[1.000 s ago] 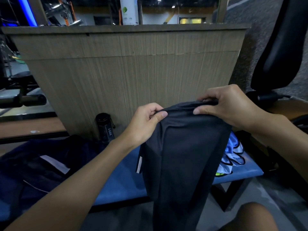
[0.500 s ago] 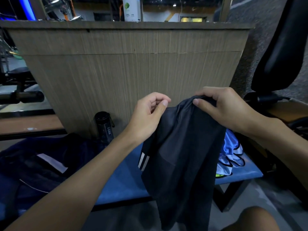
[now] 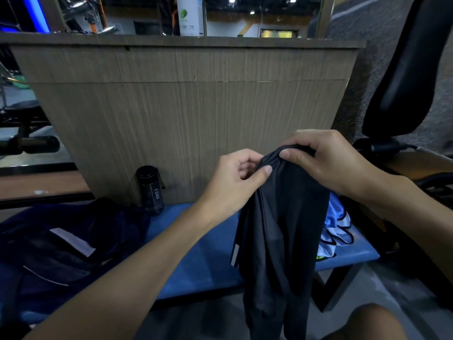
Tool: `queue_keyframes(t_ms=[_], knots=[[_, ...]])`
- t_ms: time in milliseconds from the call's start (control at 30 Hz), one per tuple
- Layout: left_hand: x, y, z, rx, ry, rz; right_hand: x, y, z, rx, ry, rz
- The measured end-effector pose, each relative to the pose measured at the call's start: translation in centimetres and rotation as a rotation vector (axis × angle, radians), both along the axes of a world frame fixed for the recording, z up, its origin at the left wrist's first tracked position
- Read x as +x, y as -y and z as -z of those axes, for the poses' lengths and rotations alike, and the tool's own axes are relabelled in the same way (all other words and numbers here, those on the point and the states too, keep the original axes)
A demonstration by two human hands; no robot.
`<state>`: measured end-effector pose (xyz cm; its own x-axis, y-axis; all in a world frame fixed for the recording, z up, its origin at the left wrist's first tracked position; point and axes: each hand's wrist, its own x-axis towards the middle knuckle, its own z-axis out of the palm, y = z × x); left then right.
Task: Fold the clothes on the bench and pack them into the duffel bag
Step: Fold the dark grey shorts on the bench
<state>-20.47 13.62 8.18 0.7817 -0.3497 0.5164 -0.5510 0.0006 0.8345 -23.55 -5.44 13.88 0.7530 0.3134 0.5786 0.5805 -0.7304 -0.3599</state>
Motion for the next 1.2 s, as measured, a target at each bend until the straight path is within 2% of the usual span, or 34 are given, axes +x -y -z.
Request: queue_keyframes(t_ms=[100, 200, 267, 433, 667, 933, 1000, 1133, 1200], knots=[[-0.2, 0.1, 0.1, -0.028, -0.009, 0.001, -0.1, 0.0, -0.2, 0.002, -0.028, 0.039], [-0.2, 0.2, 0.2, -0.018, -0.037, -0.01, -0.1, -0.4, -0.2, 0.006, 0.032, 0.073], [-0.2, 0.0, 0.3, 0.004, -0.077, 0.014, -0.1, -0.8, -0.2, 0.01, 0.09, 0.091], [0.1, -1.1, 0.9, 0.101, -0.087, -0.017, 0.0, -0.8, -0.1, 0.029, 0.079, 0.097], [0.5, -1.6, 1.2, -0.012, -0.072, -0.129, 0.5, -0.9, -0.1, 0.118, 0.079, 0.124], [2.0, -1.7, 1.3, 0.009, -0.037, -0.342, 2.5, -1.0, 1.7, 0.262, 0.099, 0.222], [3.7, -2.5, 0.3, 0.1, 0.048, -0.381, 3.5, -0.8, 2.8, 0.325, 0.062, 0.251], [9.1, -2.8, -2.9, 0.472, 0.36, -0.368, 6.8, -0.3, 5.2, 0.513, -0.05, 0.306], [12.3, -1.5, -4.5, 0.652, 0.523, -0.31, 8.9, 0.1, 6.1, 0.672, -0.097, 0.33]])
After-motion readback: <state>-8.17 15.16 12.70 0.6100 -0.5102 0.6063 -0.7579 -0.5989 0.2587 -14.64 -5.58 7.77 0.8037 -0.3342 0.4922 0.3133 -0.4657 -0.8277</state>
